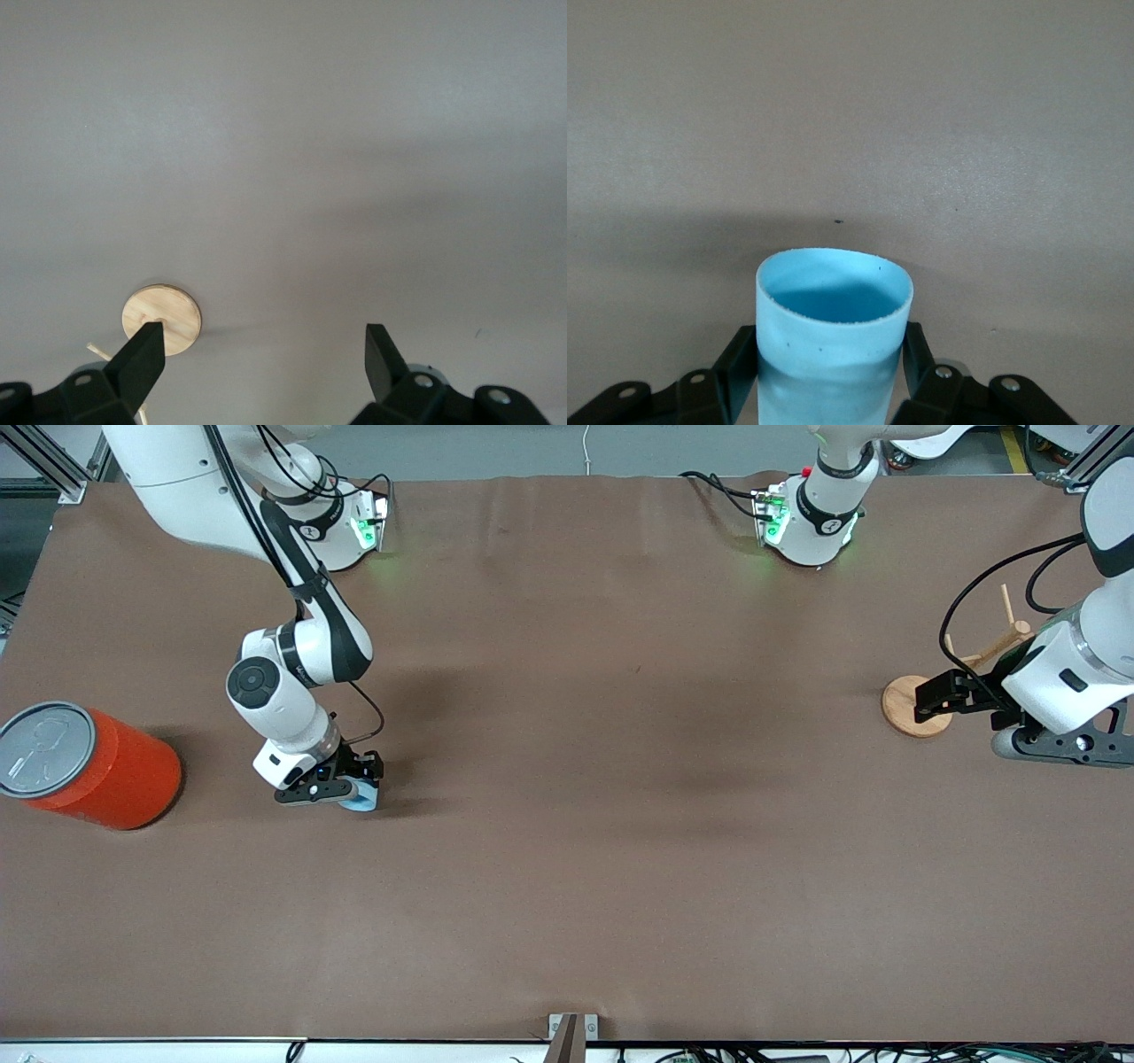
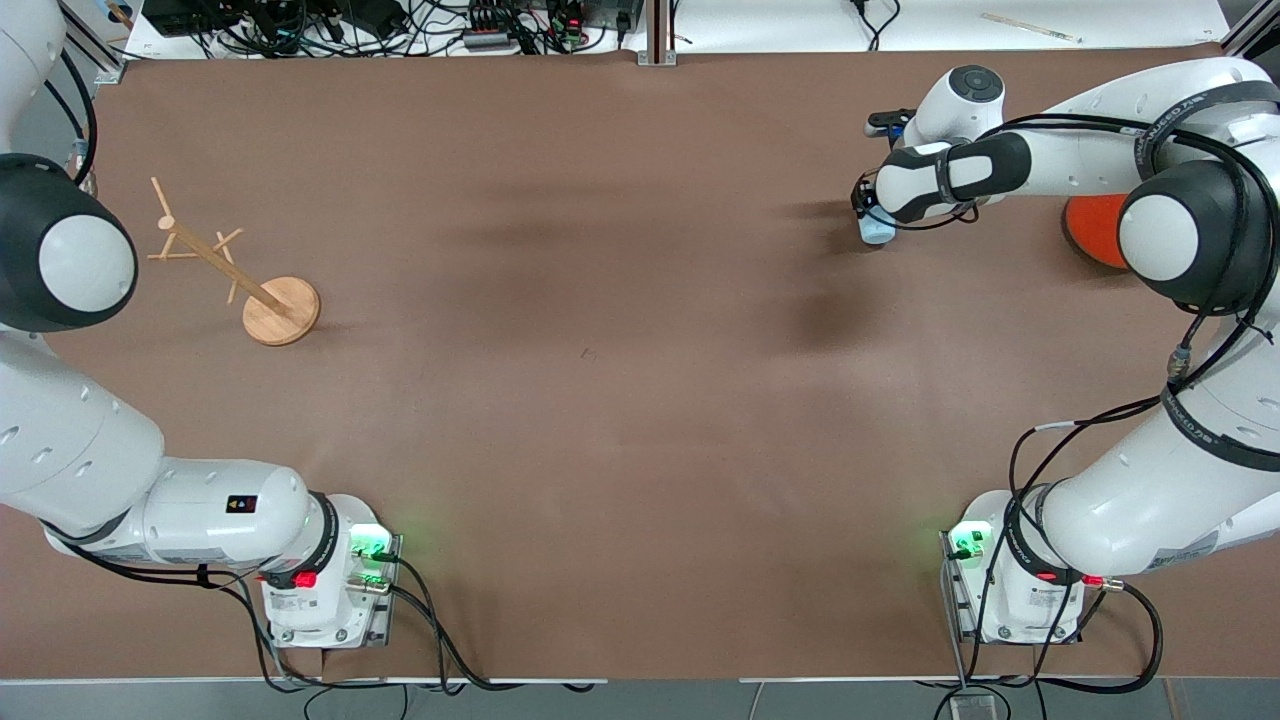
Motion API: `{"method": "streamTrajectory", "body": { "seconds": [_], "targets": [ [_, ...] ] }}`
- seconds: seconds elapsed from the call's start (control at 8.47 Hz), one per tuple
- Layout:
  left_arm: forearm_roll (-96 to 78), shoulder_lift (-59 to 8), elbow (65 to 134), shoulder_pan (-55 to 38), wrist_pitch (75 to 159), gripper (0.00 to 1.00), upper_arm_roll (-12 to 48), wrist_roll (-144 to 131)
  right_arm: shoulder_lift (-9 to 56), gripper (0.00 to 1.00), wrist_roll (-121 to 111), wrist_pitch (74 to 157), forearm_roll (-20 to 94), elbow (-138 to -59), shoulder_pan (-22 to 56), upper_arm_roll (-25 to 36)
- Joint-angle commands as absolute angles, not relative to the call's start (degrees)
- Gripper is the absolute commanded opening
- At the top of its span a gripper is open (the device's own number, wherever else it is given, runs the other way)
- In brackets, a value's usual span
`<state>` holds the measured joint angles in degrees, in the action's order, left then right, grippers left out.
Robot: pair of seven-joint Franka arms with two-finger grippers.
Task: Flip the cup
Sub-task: 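Lift the cup with the right gripper and carry it toward the table middle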
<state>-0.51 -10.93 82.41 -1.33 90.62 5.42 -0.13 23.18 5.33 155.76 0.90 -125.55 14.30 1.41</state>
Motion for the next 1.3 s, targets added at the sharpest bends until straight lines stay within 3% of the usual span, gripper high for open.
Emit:
{"method": "streamTrajectory", "body": {
  "seconds": [0.0, 0.24, 0.47, 1.18],
  "targets": [
    [0.53, -10.55, 82.44, -1.41, 90.97, 1.00, 5.45, -0.79, 21.11, 0.36, 5.10, 149.99, 0.36, -123.67, 15.37, 1.06],
    [0.53, -10.55, 82.44, -1.23, 90.97, 1.00, 5.45, -0.70, 17.85, 0.36, 2.13, 138.05, -2.35, -119.21, 22.37, 1.23],
    [0.53, -10.46, 82.44, -1.23, 90.97, 1.00, 5.45, -0.79, 15.66, 0.36, -3.57, 131.33, -10.25, -115.59, 28.35, 0.97],
    [0.61, -11.77, 82.44, -1.93, 93.07, 1.00, 5.54, -0.70, 16.51, 0.36, -20.01, 130.96, -10.46, -110.93, 42.70, 0.97]
  ]
}}
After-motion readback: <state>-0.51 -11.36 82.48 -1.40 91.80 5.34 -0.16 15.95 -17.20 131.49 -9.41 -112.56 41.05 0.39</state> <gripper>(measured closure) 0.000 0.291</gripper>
